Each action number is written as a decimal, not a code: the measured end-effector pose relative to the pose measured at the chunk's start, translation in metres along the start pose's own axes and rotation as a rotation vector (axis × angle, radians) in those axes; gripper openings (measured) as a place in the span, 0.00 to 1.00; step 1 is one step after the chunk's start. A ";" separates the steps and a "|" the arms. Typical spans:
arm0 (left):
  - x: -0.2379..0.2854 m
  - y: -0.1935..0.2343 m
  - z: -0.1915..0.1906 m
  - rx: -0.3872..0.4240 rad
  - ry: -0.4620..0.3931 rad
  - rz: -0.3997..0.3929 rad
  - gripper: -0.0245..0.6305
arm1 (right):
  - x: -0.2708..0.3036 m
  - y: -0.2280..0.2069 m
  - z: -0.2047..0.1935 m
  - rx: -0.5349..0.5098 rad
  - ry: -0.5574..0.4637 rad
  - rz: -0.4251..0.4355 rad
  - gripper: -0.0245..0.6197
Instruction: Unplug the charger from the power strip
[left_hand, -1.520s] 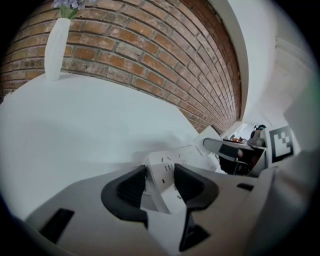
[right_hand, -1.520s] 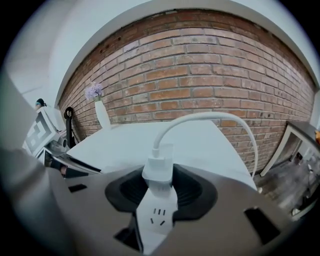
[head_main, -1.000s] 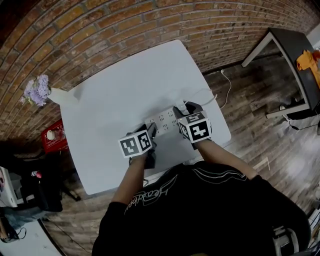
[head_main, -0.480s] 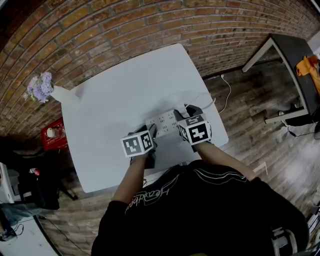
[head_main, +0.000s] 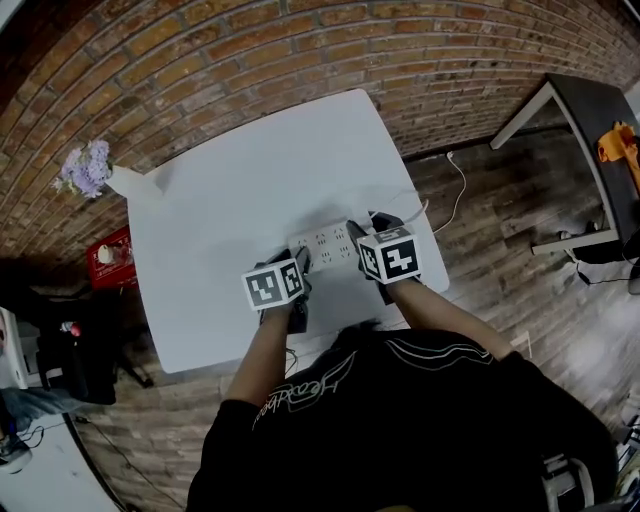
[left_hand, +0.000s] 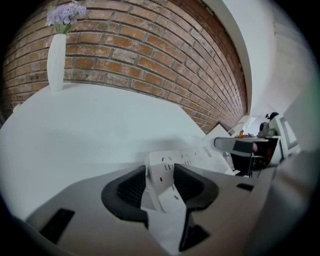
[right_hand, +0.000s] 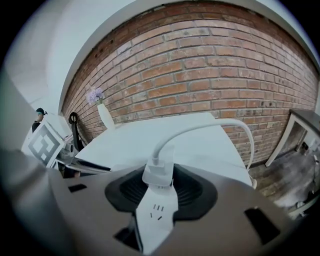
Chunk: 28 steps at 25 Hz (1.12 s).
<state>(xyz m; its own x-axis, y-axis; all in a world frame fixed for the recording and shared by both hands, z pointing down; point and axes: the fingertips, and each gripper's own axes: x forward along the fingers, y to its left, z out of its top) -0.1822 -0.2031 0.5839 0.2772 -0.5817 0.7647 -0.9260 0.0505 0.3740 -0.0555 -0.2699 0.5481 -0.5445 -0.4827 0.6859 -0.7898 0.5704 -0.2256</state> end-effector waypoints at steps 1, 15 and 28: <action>-0.001 -0.001 0.001 0.013 -0.005 0.014 0.30 | 0.000 0.000 0.002 -0.014 0.004 -0.002 0.24; 0.002 0.000 0.003 -0.033 -0.033 0.064 0.29 | 0.012 0.010 0.009 -0.201 0.026 -0.067 0.24; -0.002 0.005 0.004 -0.072 -0.035 0.026 0.29 | -0.047 0.001 0.066 0.033 -0.158 0.210 0.23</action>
<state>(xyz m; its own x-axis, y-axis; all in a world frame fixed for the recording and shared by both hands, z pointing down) -0.1884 -0.2052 0.5819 0.2427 -0.6071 0.7566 -0.9116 0.1239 0.3919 -0.0494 -0.2902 0.4695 -0.7331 -0.4549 0.5057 -0.6619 0.6484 -0.3762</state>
